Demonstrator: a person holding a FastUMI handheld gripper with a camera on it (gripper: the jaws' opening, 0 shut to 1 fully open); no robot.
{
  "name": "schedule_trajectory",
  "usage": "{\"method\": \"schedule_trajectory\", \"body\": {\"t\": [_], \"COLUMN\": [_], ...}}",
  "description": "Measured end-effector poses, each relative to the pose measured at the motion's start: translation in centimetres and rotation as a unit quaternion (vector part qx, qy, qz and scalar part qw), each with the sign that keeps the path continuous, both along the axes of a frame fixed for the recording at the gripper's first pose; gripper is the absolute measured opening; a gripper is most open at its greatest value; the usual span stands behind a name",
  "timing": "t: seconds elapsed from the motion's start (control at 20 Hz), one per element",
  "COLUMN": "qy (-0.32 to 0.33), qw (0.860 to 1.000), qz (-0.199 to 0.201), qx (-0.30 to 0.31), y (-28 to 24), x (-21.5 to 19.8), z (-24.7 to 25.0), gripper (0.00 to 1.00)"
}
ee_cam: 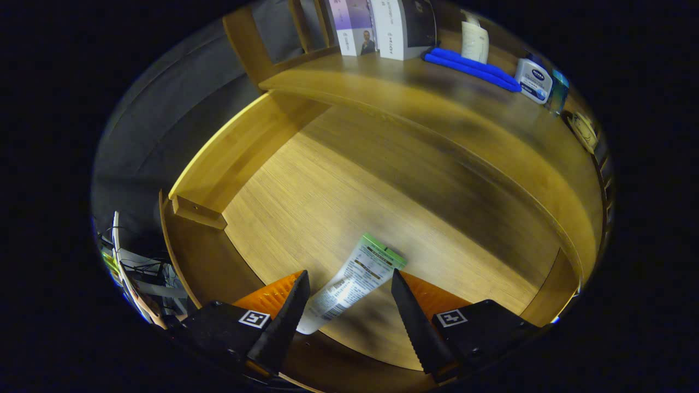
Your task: Pull open the drawer, take out the items inside it, and place them on the countertop above the cabinet.
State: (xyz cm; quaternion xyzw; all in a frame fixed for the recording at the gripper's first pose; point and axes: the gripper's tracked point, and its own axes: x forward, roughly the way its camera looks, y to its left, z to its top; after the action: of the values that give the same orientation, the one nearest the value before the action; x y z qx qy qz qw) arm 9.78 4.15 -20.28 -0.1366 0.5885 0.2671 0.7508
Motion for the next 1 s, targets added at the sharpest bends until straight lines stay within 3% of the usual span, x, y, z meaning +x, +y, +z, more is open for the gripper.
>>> {"method": "schedule_trajectory", "body": {"t": [0.15,0.2,0.25,0.5,0.6,0.7,1.0], "qy": [0.032,0.031,0.033,0.038,0.03,0.015,-0.041], "qw": [0.999,1.0,0.999,0.999,1.0,1.0,0.998], "qz": [0.0,-0.003,-0.003,-0.001,0.004,0.019,0.045], "qx": [-0.003,-0.001,0.007,0.001,-0.003,-0.015,-0.027], "y": [-0.4,-0.3,0.1,0.3,0.4,0.1,-0.1], "x": [-0.7,-0.5,-0.2,-0.6,-0.4,-0.4,0.1], "z": [-1.2,-1.5,-1.7,-2.0,-1.9,-1.8,-0.6], "gripper": [0.94,0.87,0.87,0.43,0.4,0.23,0.23]}}
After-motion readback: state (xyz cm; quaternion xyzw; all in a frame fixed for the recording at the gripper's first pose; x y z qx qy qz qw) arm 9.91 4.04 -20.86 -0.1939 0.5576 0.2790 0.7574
